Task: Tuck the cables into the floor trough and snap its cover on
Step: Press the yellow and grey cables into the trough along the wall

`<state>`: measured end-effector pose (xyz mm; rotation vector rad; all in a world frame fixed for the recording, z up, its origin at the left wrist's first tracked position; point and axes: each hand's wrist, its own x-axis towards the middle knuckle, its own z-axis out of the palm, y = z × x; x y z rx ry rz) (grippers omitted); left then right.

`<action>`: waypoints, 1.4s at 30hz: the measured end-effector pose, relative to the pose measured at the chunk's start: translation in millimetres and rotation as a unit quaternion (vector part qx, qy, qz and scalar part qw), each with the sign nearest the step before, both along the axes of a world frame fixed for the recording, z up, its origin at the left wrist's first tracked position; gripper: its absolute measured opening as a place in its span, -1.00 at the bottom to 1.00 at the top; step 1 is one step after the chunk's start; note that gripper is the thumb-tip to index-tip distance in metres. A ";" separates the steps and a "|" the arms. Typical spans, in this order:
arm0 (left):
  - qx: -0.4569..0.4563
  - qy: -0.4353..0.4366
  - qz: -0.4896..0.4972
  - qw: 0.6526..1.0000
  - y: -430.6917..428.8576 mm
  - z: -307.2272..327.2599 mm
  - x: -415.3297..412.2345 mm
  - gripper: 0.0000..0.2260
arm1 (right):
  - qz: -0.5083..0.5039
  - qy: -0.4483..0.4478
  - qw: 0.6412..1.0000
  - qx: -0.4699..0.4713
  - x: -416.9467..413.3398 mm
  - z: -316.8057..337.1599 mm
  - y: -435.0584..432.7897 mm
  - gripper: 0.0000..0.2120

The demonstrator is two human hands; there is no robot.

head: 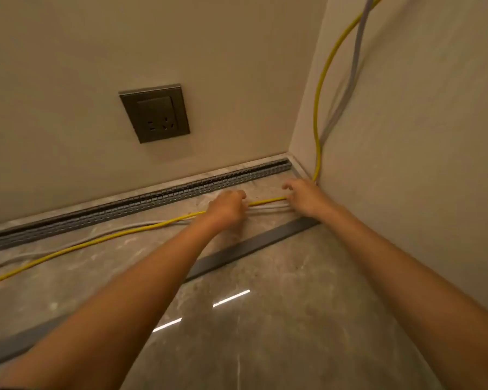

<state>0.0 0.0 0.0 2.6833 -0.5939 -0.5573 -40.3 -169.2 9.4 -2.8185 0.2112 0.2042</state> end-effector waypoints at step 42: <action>0.107 -0.301 -0.137 0.938 18.2 -3.2 23.6 -0.80 | 0.069 -0.118 0.990 -0.018 53.2 -19.5 -30.3 -0.82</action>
